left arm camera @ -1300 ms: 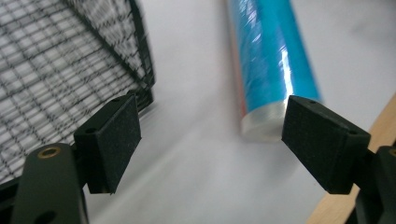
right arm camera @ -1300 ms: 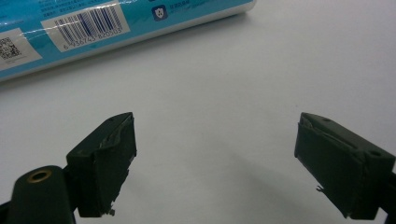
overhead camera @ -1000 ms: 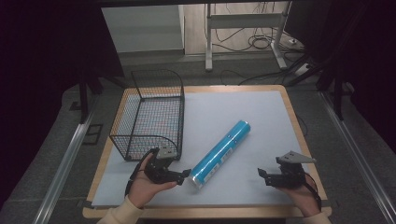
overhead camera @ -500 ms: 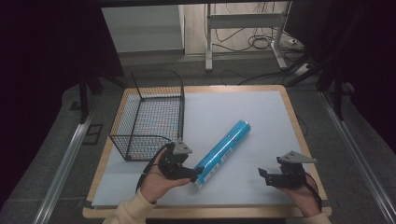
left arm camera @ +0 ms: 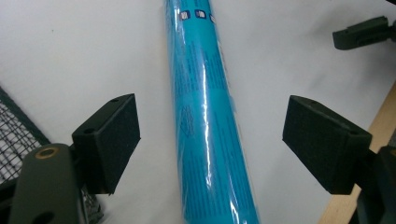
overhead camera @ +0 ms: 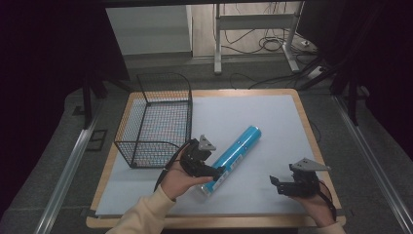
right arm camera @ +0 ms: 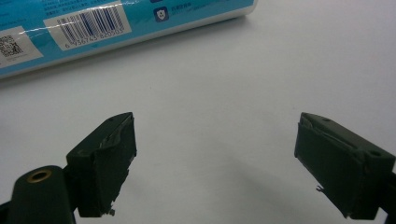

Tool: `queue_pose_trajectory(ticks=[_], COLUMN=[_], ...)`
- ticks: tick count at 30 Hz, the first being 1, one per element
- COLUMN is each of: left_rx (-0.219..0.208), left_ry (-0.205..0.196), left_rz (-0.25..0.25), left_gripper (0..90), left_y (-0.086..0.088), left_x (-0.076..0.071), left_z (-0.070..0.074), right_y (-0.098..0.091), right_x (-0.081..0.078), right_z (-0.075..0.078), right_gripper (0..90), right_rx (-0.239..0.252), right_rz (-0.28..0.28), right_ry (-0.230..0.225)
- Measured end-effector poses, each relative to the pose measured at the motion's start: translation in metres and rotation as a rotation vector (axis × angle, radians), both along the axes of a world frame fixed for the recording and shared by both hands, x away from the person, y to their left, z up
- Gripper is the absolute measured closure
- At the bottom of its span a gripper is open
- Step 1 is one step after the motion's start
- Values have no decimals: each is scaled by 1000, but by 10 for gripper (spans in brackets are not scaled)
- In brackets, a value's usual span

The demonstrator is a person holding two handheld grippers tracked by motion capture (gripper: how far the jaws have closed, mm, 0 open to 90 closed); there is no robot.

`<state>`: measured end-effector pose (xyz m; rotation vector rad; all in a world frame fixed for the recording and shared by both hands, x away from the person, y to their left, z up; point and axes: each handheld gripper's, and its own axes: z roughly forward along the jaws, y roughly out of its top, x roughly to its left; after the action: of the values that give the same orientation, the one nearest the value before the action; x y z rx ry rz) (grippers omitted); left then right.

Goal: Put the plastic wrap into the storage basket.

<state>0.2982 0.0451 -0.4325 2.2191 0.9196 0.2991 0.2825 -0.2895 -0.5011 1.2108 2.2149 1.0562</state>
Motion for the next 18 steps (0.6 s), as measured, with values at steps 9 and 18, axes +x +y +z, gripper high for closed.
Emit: queue_pose_trajectory(ticks=[9, 18], left_rx=[13, 52], left_ry=[18, 41], left_rz=[2, 24], left_gripper=[180, 182], left_y=[-20, -33], left_x=[17, 35], left_z=[0, -2], right_y=[0, -1], right_x=[0, 0], right_z=[0, 0], right_gripper=[128, 128], right_rx=[-5, -3], right_rz=[0, -7], right_ry=[0, -4])
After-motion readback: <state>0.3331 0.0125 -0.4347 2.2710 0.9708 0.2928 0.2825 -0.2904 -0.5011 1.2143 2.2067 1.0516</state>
